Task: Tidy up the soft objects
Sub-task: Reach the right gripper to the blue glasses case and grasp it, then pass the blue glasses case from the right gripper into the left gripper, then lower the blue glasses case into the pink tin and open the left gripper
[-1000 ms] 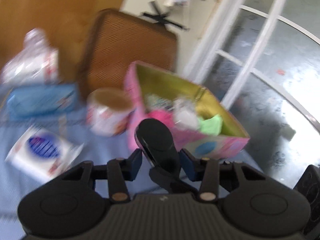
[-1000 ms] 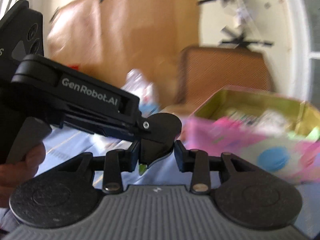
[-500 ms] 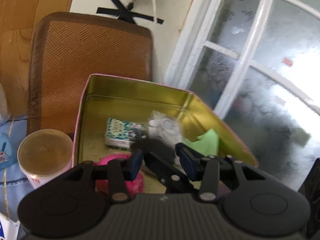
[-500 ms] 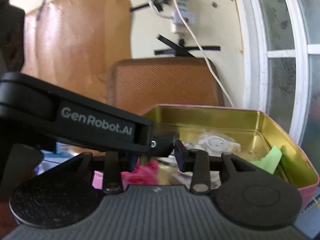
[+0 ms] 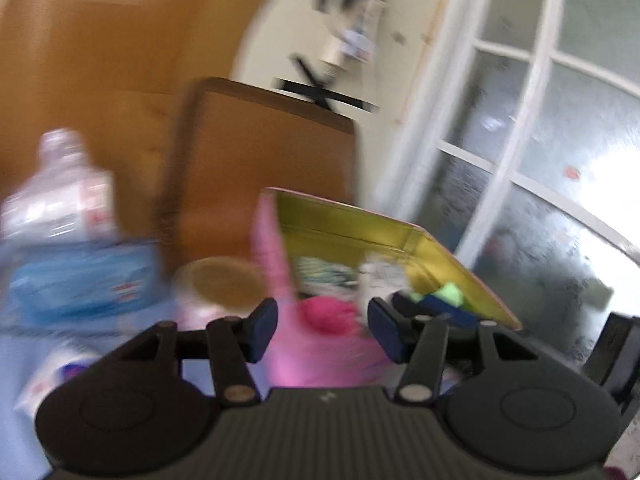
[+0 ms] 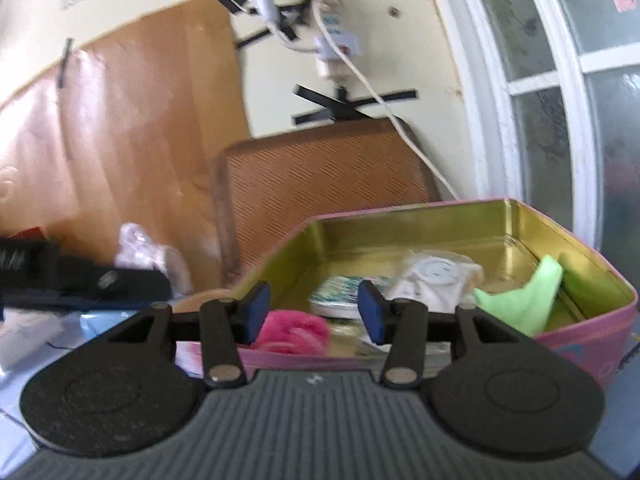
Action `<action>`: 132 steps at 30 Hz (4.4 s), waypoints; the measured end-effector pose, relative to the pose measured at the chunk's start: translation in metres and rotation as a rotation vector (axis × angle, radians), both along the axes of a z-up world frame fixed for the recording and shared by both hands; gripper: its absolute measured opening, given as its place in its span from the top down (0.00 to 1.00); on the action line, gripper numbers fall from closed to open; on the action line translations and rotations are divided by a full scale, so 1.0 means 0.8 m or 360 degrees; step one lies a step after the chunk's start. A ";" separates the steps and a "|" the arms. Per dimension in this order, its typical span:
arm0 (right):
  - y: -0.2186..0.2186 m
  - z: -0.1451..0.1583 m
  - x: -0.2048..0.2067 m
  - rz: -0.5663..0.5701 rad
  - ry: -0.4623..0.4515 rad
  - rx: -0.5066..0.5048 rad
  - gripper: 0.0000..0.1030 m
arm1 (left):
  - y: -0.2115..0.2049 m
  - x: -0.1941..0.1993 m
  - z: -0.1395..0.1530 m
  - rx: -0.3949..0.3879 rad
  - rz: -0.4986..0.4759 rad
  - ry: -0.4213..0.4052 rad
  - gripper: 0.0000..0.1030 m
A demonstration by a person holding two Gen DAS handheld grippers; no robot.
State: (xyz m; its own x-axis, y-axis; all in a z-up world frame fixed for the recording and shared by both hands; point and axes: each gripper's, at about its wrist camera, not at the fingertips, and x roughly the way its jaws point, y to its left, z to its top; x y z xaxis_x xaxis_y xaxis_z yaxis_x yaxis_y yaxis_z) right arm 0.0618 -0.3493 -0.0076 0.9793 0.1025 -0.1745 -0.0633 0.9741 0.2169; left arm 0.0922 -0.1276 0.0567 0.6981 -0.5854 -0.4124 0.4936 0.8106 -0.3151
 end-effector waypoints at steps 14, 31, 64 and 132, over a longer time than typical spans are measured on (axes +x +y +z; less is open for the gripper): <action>0.177 0.023 0.047 0.0694 0.0102 -0.0396 0.50 | 0.231 -0.009 -0.084 -0.0108 0.0754 0.0231 0.49; 0.258 -0.015 0.246 0.0683 0.0935 -0.0164 0.46 | 0.260 -0.020 -0.087 -0.0299 0.0881 0.0183 0.39; 0.239 -0.008 0.061 0.1171 0.0769 0.0064 0.53 | 0.274 -0.023 -0.091 -0.0379 0.0947 0.0199 0.37; -0.056 -0.007 0.014 -0.0399 0.0153 -0.0535 0.38 | -0.241 0.052 -0.017 0.0174 -0.0312 -0.0032 0.42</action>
